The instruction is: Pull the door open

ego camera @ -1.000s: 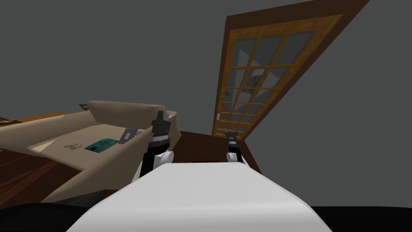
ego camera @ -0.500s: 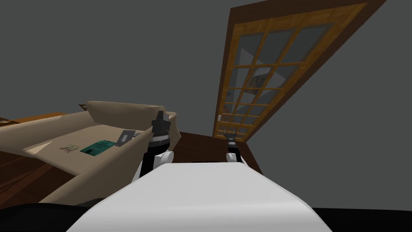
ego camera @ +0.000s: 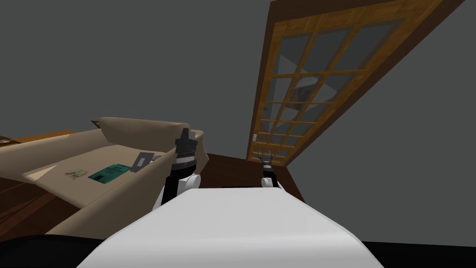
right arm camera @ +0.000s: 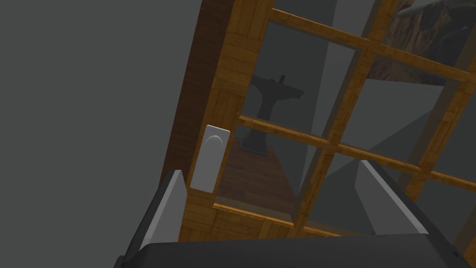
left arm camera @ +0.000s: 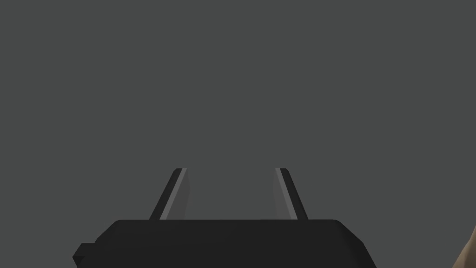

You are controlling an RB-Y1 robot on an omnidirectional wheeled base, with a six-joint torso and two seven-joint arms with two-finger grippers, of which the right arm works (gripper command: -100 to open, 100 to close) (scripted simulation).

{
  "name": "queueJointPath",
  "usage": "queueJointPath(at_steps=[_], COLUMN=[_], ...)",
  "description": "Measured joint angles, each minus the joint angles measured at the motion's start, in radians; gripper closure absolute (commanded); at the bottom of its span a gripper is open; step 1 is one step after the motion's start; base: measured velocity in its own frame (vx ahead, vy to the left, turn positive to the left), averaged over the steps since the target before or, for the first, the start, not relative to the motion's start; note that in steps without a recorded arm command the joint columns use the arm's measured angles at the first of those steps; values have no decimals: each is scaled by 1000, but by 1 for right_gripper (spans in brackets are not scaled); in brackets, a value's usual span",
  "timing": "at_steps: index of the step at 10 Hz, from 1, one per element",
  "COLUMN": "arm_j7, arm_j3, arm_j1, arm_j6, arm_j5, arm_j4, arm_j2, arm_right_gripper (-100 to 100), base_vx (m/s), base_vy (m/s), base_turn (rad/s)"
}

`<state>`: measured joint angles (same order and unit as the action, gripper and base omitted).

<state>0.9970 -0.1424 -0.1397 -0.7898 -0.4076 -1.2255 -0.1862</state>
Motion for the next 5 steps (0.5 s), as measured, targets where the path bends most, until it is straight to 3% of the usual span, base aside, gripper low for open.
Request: queueJointPath(at_steps=[5], arm_j7=[83], arm_j3=[-16], arm_j1=[35], arm_j6=[-11], arm_j5=[-40], arm_j4=[98], arm_j2=[-12], arm_right_gripper=[-100], base_vx=[102], base_vy=[11], base_turn=[15])
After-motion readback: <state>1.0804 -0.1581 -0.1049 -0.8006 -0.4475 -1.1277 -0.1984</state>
